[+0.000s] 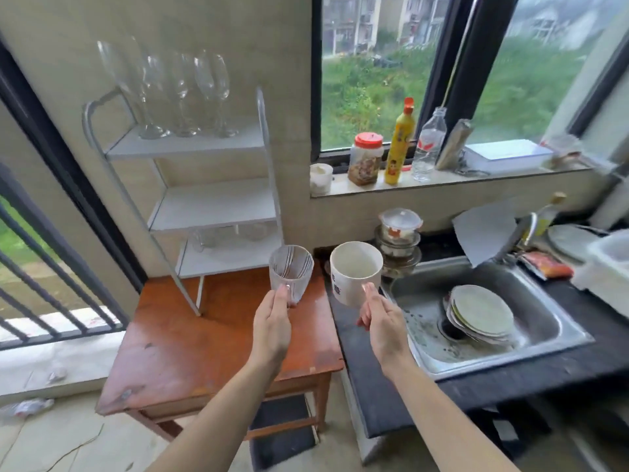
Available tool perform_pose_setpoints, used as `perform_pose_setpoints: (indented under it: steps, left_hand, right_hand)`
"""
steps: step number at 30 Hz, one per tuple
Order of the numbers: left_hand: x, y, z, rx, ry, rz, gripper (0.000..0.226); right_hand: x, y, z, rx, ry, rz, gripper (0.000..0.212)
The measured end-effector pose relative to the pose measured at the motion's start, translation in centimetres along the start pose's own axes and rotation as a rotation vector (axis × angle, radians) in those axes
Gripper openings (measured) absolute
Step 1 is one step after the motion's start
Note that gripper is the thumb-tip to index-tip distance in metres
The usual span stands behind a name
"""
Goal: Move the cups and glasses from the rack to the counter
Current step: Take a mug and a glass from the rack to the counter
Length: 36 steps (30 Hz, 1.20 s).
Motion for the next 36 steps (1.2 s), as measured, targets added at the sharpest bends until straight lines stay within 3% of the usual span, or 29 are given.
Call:
perform_pose_setpoints:
  steps: [9,21,30,36]
  left_hand:
    - [-10.6,4.7,22.9,-0.022,-0.371,0.093,0.039]
    - [-38.3,7.8,58.0,-0.037,-0.847,0.041,0.038]
    - [-53.8,9.1,75.2,-0.043,-1.213,0.107,0.035]
    - [-64.6,10.0,86.5,-0.012,-1.473,0.155,0.038]
  right_hand:
    - [1.8,0.1,-25.6,0.150,0.411,0.020,0.061]
    - [-3.9,-0.7,-69.0,0.071,0.902,0.002,0.057]
    - [-7.7,0.9,-87.8,0.174,1.257,-0.002,0.057]
    - [-10.6,1.2,-98.6,0.085,1.484,0.049,0.059]
Point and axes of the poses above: each hand's wrist, its own x-axis towards the middle knuckle, its own z-axis out of the palm, y = z × x, the point moved 6 cm from there along x, towards the middle knuckle, and after that the axes turned 7 degrees about y, right-handed, at the moved point
